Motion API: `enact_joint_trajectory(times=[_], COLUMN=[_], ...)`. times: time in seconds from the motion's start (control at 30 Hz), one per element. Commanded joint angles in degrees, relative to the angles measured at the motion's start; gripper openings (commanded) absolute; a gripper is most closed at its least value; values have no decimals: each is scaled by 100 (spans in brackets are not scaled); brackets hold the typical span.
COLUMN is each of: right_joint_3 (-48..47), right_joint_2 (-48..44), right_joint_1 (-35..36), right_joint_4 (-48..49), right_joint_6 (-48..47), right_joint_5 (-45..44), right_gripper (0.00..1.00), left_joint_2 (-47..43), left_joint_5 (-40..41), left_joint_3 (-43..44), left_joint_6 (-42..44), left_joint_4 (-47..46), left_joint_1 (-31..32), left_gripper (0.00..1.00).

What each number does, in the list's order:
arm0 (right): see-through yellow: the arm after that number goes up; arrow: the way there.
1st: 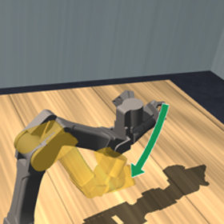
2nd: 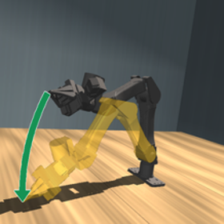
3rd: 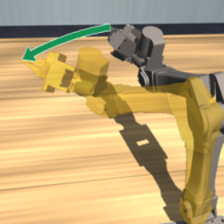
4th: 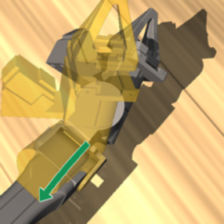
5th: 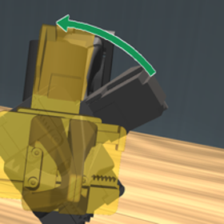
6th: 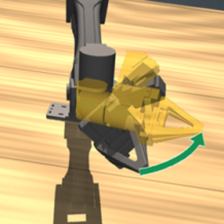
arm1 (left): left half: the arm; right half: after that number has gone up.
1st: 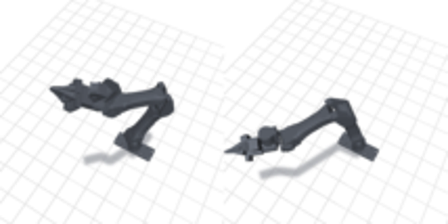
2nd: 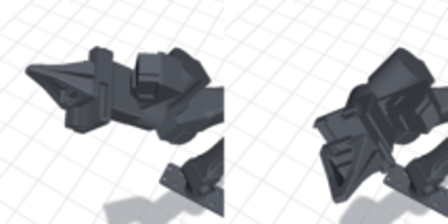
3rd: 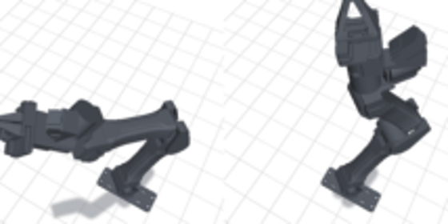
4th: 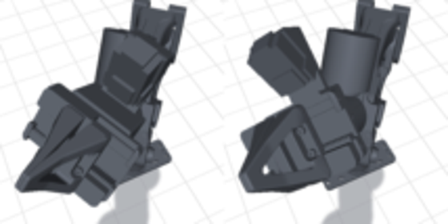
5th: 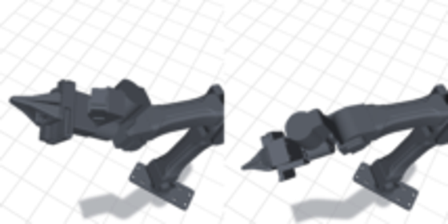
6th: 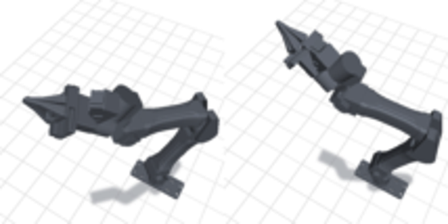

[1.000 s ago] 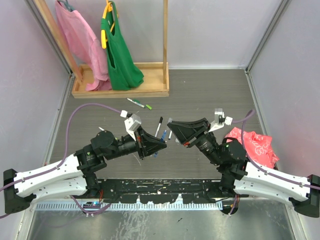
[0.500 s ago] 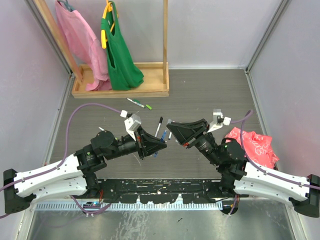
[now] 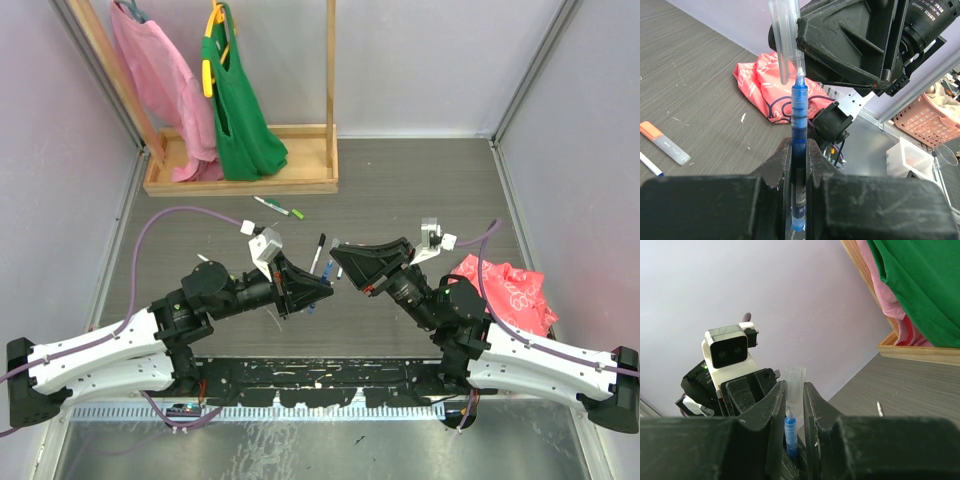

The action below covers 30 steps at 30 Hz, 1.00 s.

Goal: Insert the pens into the pen caps
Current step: Insert the pen cap onto the pen.

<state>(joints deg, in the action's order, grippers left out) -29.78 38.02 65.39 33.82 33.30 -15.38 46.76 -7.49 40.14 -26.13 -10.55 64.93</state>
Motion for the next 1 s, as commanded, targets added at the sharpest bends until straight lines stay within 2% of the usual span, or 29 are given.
enact_joint_trajectory(times=[0.0,0.53,0.67,0.97], right_joint_3=[-193,104,134,346], right_joint_2=[-5,37,138,206], right_joint_1=[-17,-17,-13,-17], right_joint_4=[330,476,497,630], right_joint_6=[-46,-212,-304,-371], right_joint_5=[29,228,514,625], right_gripper=[0,0,0,8], left_joint_2=[-62,-11,24,-58], left_joint_5=[67,299,298,559], left_joint_3=[90,156,186,83], left_joint_6=[3,-117,-191,-454], left_joint_4=[-429,-694,-822,-1331], left_joint_1=[20,20,22,22], left_gripper=[0,0,0,0])
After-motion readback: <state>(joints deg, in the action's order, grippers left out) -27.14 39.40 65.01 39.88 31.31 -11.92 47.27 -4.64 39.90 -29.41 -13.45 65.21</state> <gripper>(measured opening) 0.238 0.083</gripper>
